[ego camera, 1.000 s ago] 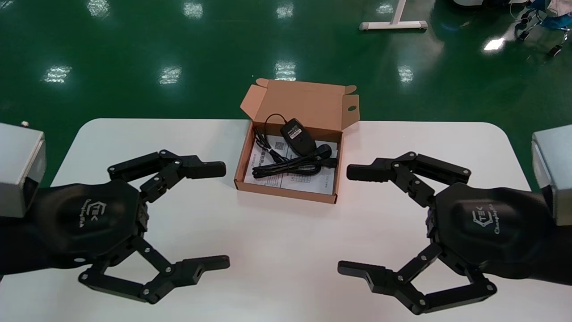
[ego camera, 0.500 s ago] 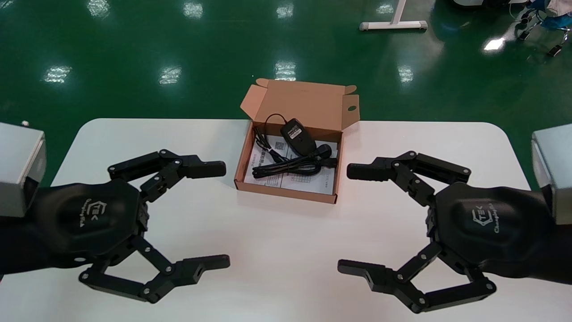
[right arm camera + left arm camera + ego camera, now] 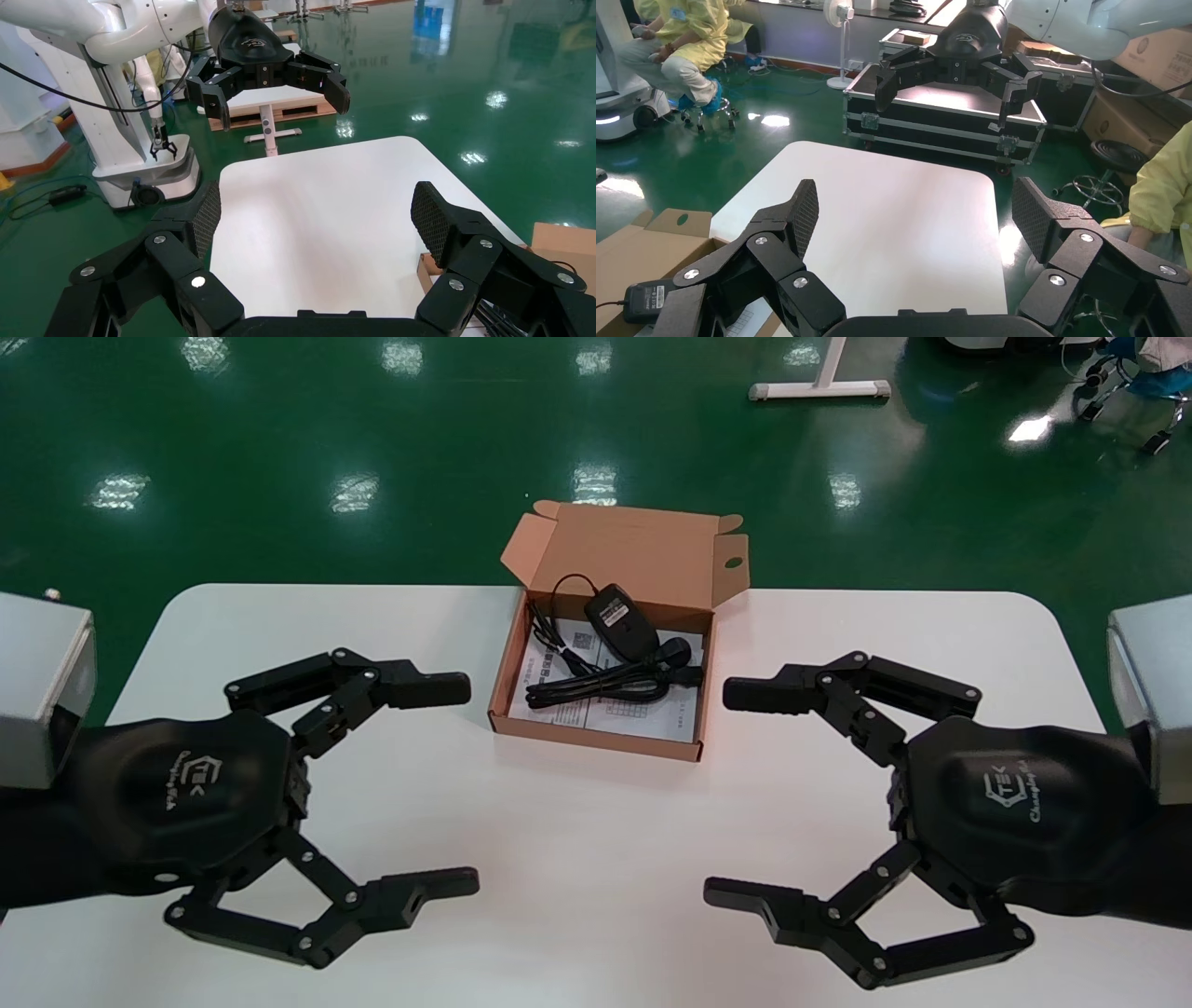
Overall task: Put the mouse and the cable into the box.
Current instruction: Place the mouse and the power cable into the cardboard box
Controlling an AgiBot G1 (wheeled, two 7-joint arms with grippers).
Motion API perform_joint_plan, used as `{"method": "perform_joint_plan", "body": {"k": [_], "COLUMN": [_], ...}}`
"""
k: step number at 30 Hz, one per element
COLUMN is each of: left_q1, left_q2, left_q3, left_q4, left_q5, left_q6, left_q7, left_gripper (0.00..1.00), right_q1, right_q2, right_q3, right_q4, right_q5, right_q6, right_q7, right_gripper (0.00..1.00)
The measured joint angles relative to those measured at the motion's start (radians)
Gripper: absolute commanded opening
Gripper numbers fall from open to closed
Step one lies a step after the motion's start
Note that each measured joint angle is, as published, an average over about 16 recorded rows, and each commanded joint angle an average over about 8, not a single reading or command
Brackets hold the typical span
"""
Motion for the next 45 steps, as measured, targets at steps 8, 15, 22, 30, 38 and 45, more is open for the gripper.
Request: {"method": "perform_joint_plan", "body": {"k": [8,15,22,30,38,45], "left_q1": [0.0,0.0,0.0,0.0,0.0,0.0], "left_q2": [0.0,0.0,0.0,0.0,0.0,0.0], "left_q3": [0.0,0.0,0.0,0.0,0.0,0.0], "left_q4": [0.0,0.0,0.0,0.0,0.0,0.0], "left_q5": [0.0,0.0,0.0,0.0,0.0,0.0], "left_q6": [0.0,0.0,0.0,0.0,0.0,0.0], "left_q7": [0.0,0.0,0.0,0.0,0.0,0.0], "left_gripper": [1.0,1.0,1.0,1.0,1.0,1.0], "right_q1": [0.0,0.0,0.0,0.0,0.0,0.0], "right_q2": [0.0,0.0,0.0,0.0,0.0,0.0], "right_q3": [0.0,0.0,0.0,0.0,0.0,0.0], "right_q4": [0.0,0.0,0.0,0.0,0.0,0.0], "right_q5": [0.0,0.0,0.0,0.0,0.0,0.0], "right_q6": [0.0,0.0,0.0,0.0,0.0,0.0], "right_q7": [0.0,0.0,0.0,0.0,0.0,0.0], "right_gripper": [1.0,1.0,1.0,1.0,1.0,1.0]}}
